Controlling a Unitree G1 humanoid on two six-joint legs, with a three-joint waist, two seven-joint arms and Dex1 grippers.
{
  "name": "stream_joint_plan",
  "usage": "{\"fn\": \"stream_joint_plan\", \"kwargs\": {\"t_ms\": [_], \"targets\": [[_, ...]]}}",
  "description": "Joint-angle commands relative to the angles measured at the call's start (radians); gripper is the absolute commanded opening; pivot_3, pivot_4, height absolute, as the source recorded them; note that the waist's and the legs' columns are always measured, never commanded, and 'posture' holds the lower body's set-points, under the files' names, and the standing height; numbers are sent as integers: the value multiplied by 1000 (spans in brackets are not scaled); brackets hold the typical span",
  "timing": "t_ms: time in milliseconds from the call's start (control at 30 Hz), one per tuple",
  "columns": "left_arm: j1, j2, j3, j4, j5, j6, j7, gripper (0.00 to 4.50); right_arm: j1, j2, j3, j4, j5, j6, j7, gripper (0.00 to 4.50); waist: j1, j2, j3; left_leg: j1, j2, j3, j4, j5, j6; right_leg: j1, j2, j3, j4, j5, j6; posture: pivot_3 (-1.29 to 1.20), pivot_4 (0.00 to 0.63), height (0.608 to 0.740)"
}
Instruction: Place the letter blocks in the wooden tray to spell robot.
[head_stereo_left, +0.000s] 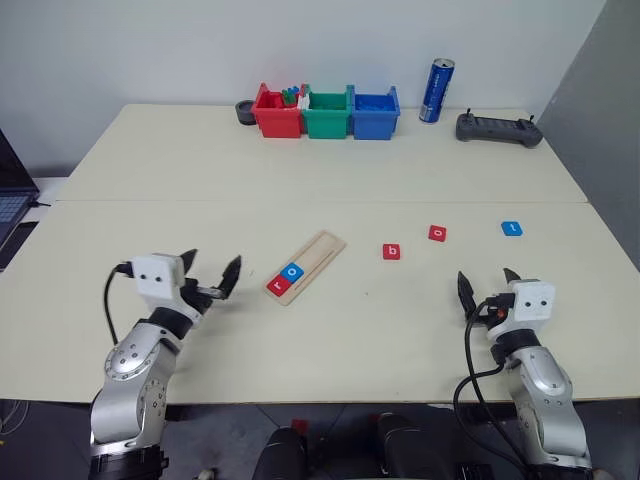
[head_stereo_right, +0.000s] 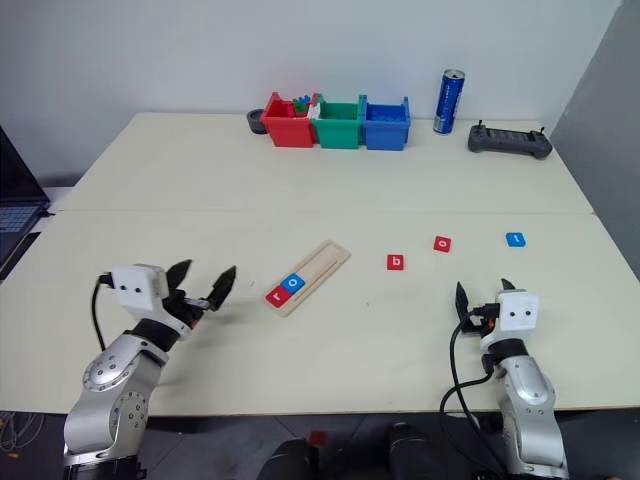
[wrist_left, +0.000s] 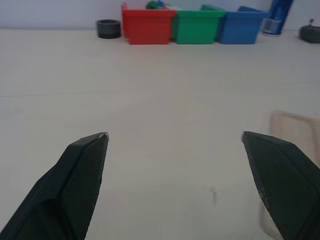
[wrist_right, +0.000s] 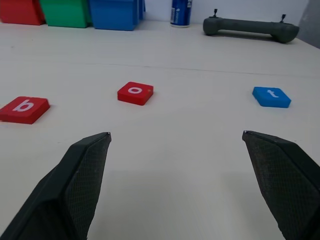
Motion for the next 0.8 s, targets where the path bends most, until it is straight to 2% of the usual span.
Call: {"fn": "stream_joint_plan", "kwargs": {"t_ms": [33,133,267,433,800], "targets": [[13,58,-54,-87,-35,55,-90,4500,6,-55,54,-120,71,38,128,4479,-1,0,0,0,0,0,0,0,0,0,0,0,0,0,0,0,150,740],[22,98,-94,-107,-28,99,-125,4500,8,-115,104,-207,151,133,228,4479,-2,1,0,0,0,0,0,0,0,0,0,0,0,-1,1,0,150,740],[16,133,-142,-107,11,138,-128,4500,8,-250,180,-342,254,284,380,4479,0,0,0,0,0,0,0,0,0,0,0,0,0,-1,2,0,150,740],[14,129,-183,-106,12,166,-129,4500,8,-382,222,-424,280,355,480,4479,2,0,1,-1,0,-1,1,0,0,0,0,-1,-1,-2,2,0,150,740],[-29,79,-254,-57,102,181,-67,4500,30,-406,232,-439,270,345,502,4479,8,-1,1,-1,0,-1,1,0,0,0,0,-1,-1,-2,3,0,150,740]]}}
